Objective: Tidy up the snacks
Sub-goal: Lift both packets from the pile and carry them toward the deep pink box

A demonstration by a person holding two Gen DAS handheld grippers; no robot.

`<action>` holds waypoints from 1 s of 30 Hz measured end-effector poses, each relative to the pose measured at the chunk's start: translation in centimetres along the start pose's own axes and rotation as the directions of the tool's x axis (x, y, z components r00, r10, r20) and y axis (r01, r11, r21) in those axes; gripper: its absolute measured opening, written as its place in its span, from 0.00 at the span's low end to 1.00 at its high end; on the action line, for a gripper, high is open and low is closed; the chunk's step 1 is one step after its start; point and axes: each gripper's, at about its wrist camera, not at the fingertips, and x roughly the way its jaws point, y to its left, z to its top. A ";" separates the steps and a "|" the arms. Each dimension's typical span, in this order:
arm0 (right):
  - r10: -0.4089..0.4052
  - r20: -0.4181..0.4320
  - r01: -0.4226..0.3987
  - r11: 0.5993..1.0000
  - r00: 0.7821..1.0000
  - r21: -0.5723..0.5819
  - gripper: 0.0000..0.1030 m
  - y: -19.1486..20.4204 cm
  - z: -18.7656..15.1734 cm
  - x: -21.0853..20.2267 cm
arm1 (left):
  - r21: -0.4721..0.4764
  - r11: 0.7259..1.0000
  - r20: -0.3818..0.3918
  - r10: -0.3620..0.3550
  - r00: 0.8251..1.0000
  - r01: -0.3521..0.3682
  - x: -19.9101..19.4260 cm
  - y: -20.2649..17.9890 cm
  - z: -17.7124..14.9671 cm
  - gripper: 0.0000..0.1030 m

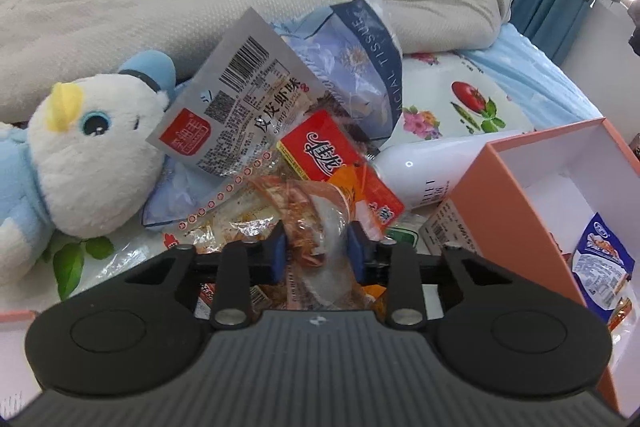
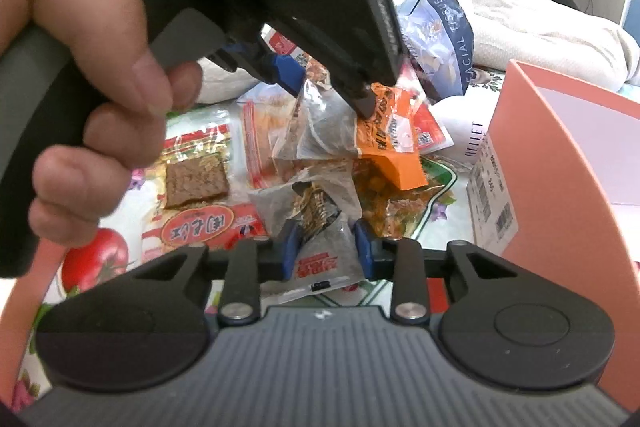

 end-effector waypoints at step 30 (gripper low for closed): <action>0.020 -0.072 -0.019 1.000 0.997 0.024 0.28 -0.5 -3.1 -9.1 | -0.238 0.970 0.081 0.069 0.994 -0.048 -12.8 0.1 -7.5 0.25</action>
